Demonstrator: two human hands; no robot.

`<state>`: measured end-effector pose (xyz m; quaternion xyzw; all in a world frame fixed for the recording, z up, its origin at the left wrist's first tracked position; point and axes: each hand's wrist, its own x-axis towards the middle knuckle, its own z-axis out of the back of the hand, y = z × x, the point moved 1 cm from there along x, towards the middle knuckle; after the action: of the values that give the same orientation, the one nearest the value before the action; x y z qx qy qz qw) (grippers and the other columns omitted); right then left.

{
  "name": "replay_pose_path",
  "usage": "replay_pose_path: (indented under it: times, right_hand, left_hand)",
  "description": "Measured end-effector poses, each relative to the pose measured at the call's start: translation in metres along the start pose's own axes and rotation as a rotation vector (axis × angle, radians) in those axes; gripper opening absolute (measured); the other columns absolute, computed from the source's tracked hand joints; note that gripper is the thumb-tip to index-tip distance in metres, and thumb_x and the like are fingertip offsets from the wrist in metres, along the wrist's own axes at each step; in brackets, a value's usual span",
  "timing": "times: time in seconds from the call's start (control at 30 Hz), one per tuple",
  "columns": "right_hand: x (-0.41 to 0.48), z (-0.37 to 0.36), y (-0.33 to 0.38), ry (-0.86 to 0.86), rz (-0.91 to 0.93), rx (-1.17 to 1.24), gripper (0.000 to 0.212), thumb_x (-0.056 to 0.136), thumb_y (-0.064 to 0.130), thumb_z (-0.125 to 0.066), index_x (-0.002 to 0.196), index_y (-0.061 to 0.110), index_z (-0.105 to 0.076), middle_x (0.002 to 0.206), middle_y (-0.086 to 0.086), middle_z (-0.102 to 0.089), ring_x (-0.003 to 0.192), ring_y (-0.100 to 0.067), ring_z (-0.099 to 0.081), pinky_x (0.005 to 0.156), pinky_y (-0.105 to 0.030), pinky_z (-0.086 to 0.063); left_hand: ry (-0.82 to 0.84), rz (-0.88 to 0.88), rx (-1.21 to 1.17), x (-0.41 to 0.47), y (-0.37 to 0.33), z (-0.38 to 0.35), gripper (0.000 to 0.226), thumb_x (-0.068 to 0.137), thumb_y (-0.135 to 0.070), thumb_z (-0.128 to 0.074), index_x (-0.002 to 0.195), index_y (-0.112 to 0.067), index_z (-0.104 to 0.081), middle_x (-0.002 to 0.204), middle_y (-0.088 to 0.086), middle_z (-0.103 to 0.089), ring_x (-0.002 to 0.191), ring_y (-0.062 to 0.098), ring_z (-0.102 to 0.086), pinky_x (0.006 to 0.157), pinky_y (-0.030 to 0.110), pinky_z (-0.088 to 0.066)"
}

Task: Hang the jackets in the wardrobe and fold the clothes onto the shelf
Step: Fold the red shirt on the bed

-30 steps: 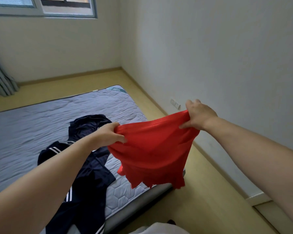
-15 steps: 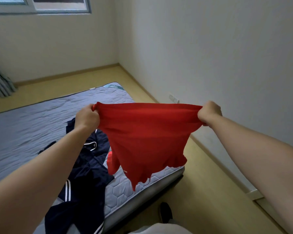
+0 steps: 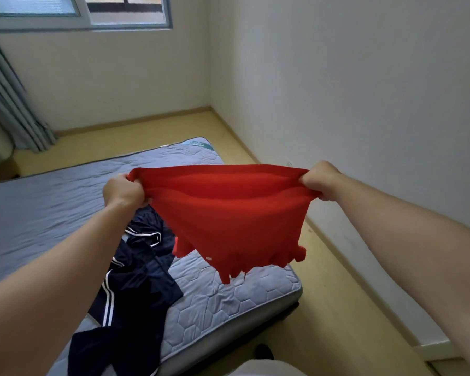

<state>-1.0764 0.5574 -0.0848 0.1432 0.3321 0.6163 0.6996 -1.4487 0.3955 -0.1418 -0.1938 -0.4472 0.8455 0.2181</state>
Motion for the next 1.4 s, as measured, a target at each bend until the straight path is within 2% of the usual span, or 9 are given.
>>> replay_pose_path:
  times: [0.1,0.2,0.33,0.43,0.63,0.8,1.03,1.23,1.4]
  right_hand:
    - [0.005,-0.002,0.019,-0.015,0.148,-0.046,0.016,0.079,0.013,-0.06,0.069,0.012,-0.048,0.064,-0.003,-0.047,0.051,-0.02,-0.045,0.042,-0.022,-0.035]
    - [0.005,-0.009,0.045,0.003,0.402,-0.065,0.012,0.079,0.019,-0.068,0.086,0.009,-0.064,0.079,-0.005,-0.064,0.073,-0.024,-0.061,0.062,-0.029,-0.048]
    - [-0.013,-0.014,0.081,0.106,0.716,-0.031,0.017,0.075,0.009,-0.07,0.087,0.019,-0.063,0.077,0.005,-0.063,0.075,-0.017,-0.06,0.06,-0.024,-0.045]
    - [-0.022,-0.011,0.095,0.263,0.769,0.109,0.028,0.073,-0.001,-0.075,0.093,0.015,-0.063,0.077,0.002,-0.06,0.066,-0.012,-0.056,0.061,-0.025,-0.046]
    - [-0.004,-0.001,0.073,0.406,0.536,0.517,0.039,0.077,-0.013,-0.066,0.108,0.007,-0.055,0.104,-0.019,-0.061,0.087,-0.025,-0.063,0.081,-0.04,-0.057]
    - [0.009,-0.041,0.035,0.386,0.365,0.414,0.037,0.073,-0.001,-0.061,0.102,0.022,-0.057,0.093,-0.009,-0.067,0.086,-0.029,-0.068,0.082,-0.048,-0.055]
    - [0.03,-0.08,-0.002,0.115,0.361,-0.1,0.025,0.079,0.009,-0.042,0.093,0.011,-0.062,0.079,-0.005,-0.062,0.076,-0.032,-0.06,0.064,-0.035,-0.049]
    - [0.062,-0.085,-0.046,0.026,-0.028,-0.179,0.029,0.084,0.017,-0.051,0.109,0.014,-0.065,0.114,-0.011,-0.066,0.108,-0.034,-0.062,0.098,-0.043,-0.046]
    - [0.093,-0.063,-0.059,-0.1,-0.049,-0.308,0.038,0.09,0.015,-0.043,0.122,0.011,-0.064,0.128,-0.011,-0.06,0.119,-0.034,-0.058,0.097,-0.044,-0.042]
  left_hand:
    - [0.005,-0.084,0.385,-0.005,-0.013,-0.004,0.012,0.082,-0.007,-0.054,0.086,-0.009,-0.066,0.081,0.015,-0.067,0.08,0.035,-0.067,0.071,0.038,-0.054]
    - [0.11,-0.141,0.582,-0.023,-0.036,-0.021,0.043,0.076,-0.006,-0.06,0.118,-0.017,-0.065,0.118,0.013,-0.065,0.109,0.032,-0.061,0.088,0.038,-0.05]
    - [0.539,-0.452,0.17,-0.064,-0.087,-0.068,0.083,0.072,-0.004,-0.084,0.145,-0.018,-0.045,0.138,0.0,-0.054,0.122,0.018,-0.053,0.096,0.028,-0.045]
    - [0.76,-0.453,-0.098,-0.088,-0.119,-0.103,0.084,0.074,-0.009,-0.085,0.145,-0.026,-0.045,0.127,-0.005,-0.063,0.111,0.017,-0.064,0.092,0.031,-0.052]
    - [0.51,-0.527,0.043,-0.085,-0.146,-0.132,0.034,0.084,-0.005,-0.067,0.109,-0.029,-0.071,0.089,0.002,-0.07,0.082,0.02,-0.064,0.073,0.03,-0.051]
    - [0.414,-0.422,-0.088,-0.084,-0.163,-0.146,0.027,0.077,-0.009,-0.063,0.066,-0.031,-0.074,0.059,-0.013,-0.066,0.059,0.007,-0.06,0.048,0.015,-0.043]
    - [0.286,-0.46,-0.143,-0.082,-0.184,-0.146,0.013,0.07,-0.014,-0.063,0.068,-0.017,-0.076,0.056,-0.002,-0.063,0.057,0.012,-0.055,0.055,0.028,-0.047]
    - [0.044,-0.474,-0.299,-0.064,-0.196,-0.123,0.013,0.074,-0.025,-0.063,0.07,-0.025,-0.075,0.06,0.001,-0.066,0.056,0.01,-0.055,0.052,0.032,-0.046]
    - [-0.192,-0.309,-0.402,-0.015,-0.173,-0.086,0.018,0.079,-0.028,-0.06,0.063,-0.023,-0.068,0.055,-0.013,-0.058,0.055,0.008,-0.052,0.055,0.028,-0.042]
